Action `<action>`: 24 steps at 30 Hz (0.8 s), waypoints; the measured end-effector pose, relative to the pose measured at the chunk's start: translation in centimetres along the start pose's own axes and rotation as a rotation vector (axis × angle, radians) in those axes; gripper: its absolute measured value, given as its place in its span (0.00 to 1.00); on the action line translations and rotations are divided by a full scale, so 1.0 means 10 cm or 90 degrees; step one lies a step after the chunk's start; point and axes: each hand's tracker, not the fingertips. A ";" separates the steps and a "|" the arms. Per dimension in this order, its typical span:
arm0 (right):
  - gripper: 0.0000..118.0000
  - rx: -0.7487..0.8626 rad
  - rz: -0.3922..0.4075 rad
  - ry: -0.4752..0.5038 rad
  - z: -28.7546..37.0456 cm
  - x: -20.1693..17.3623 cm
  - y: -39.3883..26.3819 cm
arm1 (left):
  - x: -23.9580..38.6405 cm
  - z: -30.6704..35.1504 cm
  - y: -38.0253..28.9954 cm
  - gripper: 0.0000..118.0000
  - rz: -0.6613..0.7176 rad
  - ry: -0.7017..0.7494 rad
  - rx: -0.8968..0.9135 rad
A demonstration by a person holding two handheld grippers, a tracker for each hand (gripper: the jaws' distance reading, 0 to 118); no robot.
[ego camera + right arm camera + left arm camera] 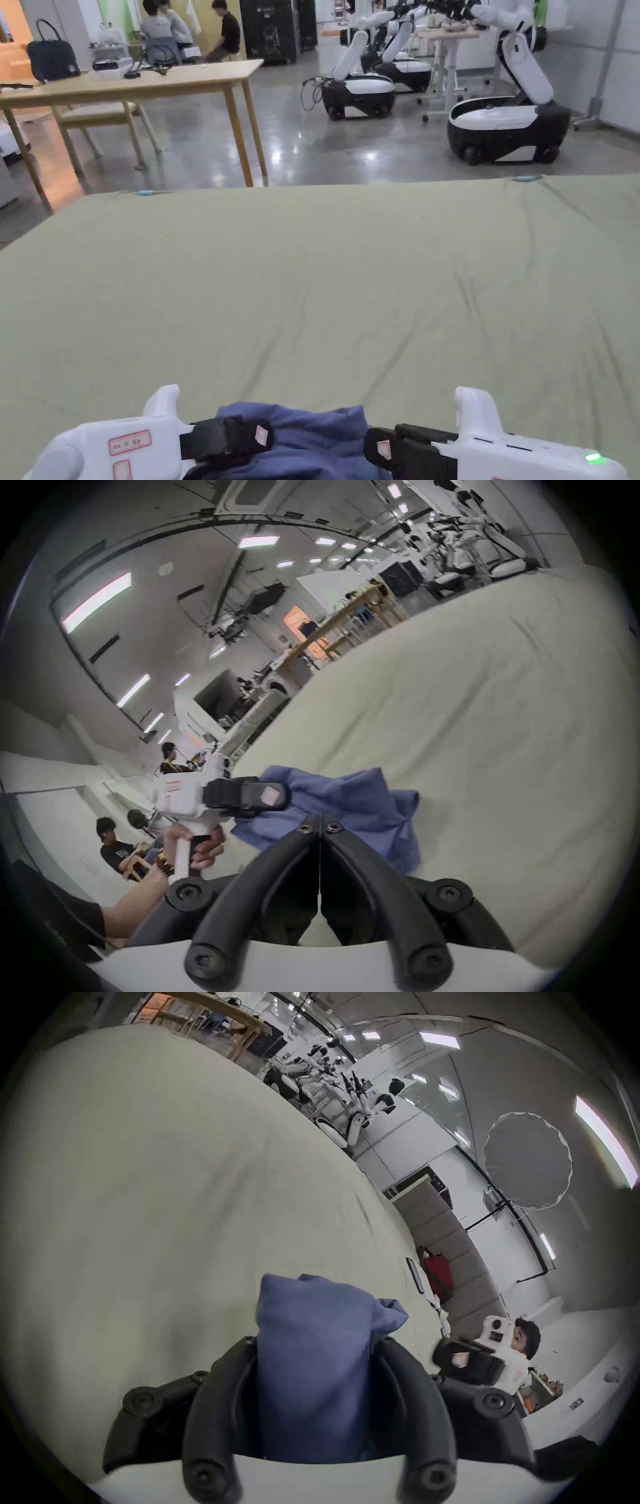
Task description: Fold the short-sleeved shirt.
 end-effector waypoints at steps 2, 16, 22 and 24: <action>0.01 0.002 0.016 0.014 0.01 -0.14 0.03 | -0.25 0.32 0.18 0.35 -0.044 0.046 0.010; 0.01 -0.021 0.041 0.002 -0.15 -0.43 -0.11 | -1.79 2.24 1.19 0.35 0.044 0.221 0.086; 0.01 -0.044 0.045 -0.019 -0.19 -0.43 -0.13 | -1.95 2.02 1.03 1.00 -0.007 0.272 0.062; 0.01 -0.047 0.052 -0.022 -0.18 -0.44 -0.12 | -1.98 2.04 1.01 1.00 0.009 0.252 0.052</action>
